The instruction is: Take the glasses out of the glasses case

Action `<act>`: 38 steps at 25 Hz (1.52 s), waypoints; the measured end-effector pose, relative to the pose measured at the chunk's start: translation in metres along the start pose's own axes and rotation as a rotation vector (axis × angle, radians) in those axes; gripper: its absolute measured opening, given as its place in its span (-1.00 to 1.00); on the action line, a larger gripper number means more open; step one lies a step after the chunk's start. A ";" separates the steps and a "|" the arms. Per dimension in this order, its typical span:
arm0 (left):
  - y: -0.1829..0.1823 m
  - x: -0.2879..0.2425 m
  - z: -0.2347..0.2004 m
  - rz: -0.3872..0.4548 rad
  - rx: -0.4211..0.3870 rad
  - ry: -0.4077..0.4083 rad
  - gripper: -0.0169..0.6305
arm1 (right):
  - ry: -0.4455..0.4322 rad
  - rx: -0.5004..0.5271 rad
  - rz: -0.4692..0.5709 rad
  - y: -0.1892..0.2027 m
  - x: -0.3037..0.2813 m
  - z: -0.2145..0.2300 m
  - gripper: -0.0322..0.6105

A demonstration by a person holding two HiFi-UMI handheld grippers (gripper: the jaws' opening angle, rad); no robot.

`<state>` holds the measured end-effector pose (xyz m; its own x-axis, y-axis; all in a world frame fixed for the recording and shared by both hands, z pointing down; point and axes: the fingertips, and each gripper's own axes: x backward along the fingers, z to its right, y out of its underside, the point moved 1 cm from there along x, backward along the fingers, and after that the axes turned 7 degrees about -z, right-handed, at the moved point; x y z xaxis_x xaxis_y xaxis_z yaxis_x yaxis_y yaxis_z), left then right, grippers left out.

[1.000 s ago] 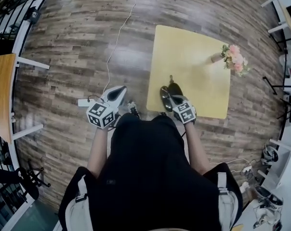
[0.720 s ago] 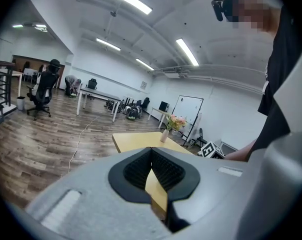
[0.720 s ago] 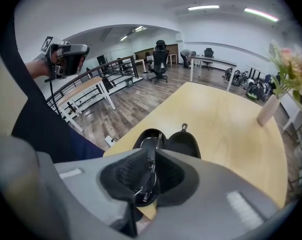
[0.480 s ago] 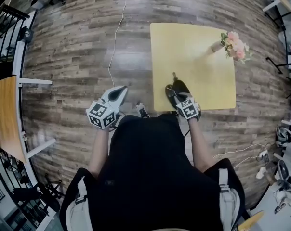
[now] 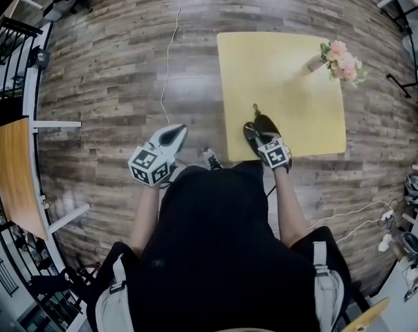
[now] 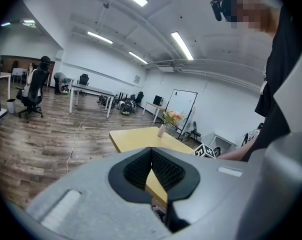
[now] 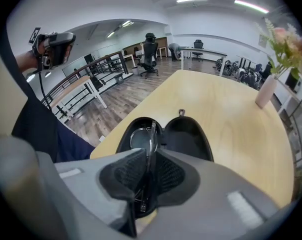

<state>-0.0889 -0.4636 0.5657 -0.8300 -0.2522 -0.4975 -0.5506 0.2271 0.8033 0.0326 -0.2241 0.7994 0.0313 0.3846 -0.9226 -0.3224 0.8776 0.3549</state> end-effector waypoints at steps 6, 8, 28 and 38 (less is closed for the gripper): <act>-0.005 -0.002 0.000 0.000 -0.015 0.005 -0.91 | -0.012 -0.006 -0.006 0.001 -0.006 -0.002 -0.70; -0.007 0.000 0.000 0.010 -0.019 0.004 -0.91 | -0.005 -0.001 -0.013 0.001 -0.007 -0.001 -0.80; -0.015 -0.007 0.009 0.057 0.029 -0.038 -0.91 | -0.019 0.075 0.032 -0.023 0.030 0.009 -0.84; -0.025 -0.035 0.041 0.089 0.057 -0.053 -0.91 | -0.062 0.155 0.101 -0.040 0.069 0.027 -0.84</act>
<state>-0.0492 -0.4222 0.5496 -0.8785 -0.1790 -0.4429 -0.4775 0.3002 0.8258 0.0734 -0.2245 0.7258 0.0655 0.4856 -0.8717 -0.1772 0.8654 0.4688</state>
